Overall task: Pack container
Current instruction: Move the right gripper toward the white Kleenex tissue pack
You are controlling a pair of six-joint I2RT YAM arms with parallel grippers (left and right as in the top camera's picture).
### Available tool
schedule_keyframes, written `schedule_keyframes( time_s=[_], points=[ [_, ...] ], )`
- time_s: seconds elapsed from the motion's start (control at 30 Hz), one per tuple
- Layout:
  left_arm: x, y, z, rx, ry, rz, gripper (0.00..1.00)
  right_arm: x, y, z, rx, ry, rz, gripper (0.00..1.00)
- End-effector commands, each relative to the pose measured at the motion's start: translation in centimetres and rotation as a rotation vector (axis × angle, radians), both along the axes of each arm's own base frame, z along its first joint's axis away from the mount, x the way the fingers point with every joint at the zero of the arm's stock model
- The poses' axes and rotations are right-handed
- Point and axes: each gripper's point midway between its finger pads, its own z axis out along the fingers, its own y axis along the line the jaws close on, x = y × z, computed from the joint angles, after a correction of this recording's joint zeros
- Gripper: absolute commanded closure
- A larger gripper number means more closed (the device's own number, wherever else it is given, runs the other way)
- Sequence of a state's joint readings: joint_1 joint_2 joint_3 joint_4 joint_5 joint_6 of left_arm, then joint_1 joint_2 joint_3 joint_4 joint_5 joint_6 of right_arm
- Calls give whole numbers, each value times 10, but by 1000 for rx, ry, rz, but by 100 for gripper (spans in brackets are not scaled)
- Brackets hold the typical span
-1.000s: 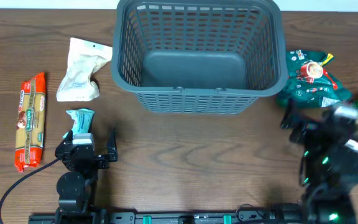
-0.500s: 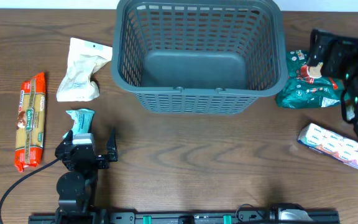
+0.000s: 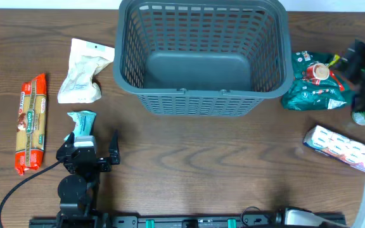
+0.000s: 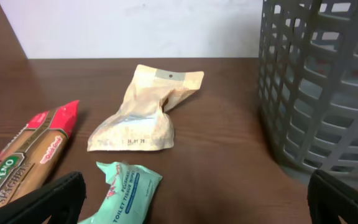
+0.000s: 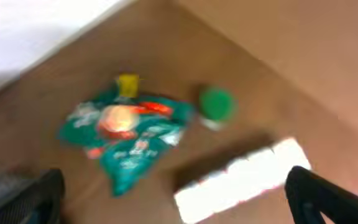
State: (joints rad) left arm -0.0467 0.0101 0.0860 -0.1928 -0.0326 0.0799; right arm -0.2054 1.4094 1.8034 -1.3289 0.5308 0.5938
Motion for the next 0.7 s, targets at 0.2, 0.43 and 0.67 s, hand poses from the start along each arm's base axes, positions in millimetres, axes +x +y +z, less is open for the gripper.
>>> schedule_keyframes(
  time_s=[0.2,0.43,0.67],
  points=[
    [0,1,-13,14,27,3,1,-67,-68,-48,172,-102,-711,1],
    [0,1,-13,14,27,3,1,-103,-64,-117,316,-30,-1019,1],
    [0,1,-13,14,28,2,1,-119,-67,-164,284,26,-1094,1]
  ],
)
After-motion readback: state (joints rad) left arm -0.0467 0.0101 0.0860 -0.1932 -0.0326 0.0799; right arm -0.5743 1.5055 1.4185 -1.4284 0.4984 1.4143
